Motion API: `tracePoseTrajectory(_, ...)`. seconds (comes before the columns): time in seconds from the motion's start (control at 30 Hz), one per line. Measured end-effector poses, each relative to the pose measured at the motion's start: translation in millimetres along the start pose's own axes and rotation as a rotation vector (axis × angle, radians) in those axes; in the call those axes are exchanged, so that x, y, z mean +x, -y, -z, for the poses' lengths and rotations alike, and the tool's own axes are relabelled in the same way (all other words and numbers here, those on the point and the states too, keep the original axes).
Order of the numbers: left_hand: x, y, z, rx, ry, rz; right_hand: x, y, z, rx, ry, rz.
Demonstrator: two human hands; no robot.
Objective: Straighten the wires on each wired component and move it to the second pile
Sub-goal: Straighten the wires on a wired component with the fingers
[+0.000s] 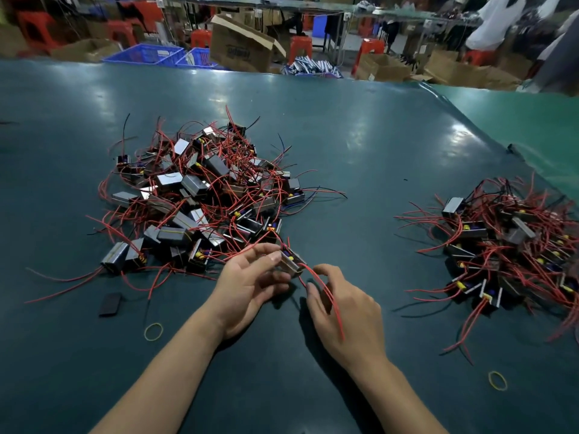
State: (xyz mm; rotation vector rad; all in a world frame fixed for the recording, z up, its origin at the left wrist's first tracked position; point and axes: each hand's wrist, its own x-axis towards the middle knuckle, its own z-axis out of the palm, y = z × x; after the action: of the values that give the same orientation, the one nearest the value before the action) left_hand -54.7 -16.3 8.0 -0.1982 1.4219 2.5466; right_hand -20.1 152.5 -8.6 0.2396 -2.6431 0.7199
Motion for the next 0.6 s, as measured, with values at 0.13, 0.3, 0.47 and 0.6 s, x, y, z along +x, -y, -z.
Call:
tracePoseTrajectory(0.13,14,-3,-6,0.125,0.029,-0.100,16,-4,2,-0.030,0.048,0.024)
tracePoseTrajectory(0.3,31,-2,-13,0.310,0.059,-0.234,66,-22,5,0.585,0.346,-0.097)
tracePoseTrajectory(0.47,28,11,-9,0.538,-0.018,-0.399,74,-21,-4,0.693,0.235,-0.165)
tracePoseTrajectory(0.6,36,8,-13,1.125,-0.334,-0.976,68,-26,-4,0.759,0.057,-0.279)
